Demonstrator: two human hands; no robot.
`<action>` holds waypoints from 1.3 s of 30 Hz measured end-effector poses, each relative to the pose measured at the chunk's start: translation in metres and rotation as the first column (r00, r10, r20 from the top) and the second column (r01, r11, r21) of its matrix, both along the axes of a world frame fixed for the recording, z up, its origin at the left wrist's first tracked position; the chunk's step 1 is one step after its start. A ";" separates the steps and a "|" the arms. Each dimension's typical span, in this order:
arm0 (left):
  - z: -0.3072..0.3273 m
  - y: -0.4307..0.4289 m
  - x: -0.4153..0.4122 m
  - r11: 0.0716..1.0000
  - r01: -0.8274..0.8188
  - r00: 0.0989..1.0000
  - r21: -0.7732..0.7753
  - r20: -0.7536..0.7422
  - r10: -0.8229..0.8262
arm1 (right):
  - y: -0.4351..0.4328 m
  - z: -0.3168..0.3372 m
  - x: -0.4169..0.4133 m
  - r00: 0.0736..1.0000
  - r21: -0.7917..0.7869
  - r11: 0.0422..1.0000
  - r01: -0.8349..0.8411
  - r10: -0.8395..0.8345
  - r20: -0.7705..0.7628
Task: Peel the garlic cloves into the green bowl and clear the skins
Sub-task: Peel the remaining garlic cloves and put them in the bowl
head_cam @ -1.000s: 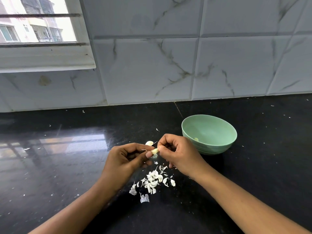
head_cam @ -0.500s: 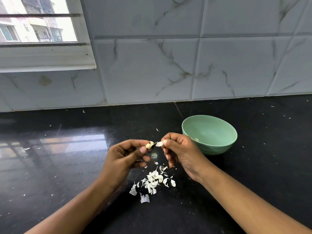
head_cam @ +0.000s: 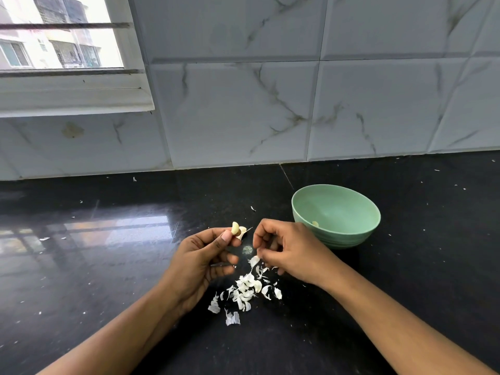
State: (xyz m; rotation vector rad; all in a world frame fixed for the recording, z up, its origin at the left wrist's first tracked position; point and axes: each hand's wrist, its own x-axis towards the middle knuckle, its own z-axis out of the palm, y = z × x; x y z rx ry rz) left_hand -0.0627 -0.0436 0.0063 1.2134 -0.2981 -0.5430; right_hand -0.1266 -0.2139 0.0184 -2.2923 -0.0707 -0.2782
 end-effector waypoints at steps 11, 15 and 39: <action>-0.002 -0.001 -0.001 0.995 0.093 0.994 -0.032 -0.054 -0.094 | 0.000 0.001 0.000 0.998 0.045 0.999 -0.013 0.010 0.065; -0.004 -0.001 -0.002 0.992 0.127 0.990 -0.026 -0.051 -0.128 | 0.005 -0.003 0.001 0.983 0.141 0.990 -0.029 0.002 0.185; -0.005 0.000 -0.004 0.996 -0.012 0.980 0.085 0.201 -0.006 | 0.015 -0.011 0.002 0.907 0.211 0.977 0.033 -0.118 0.405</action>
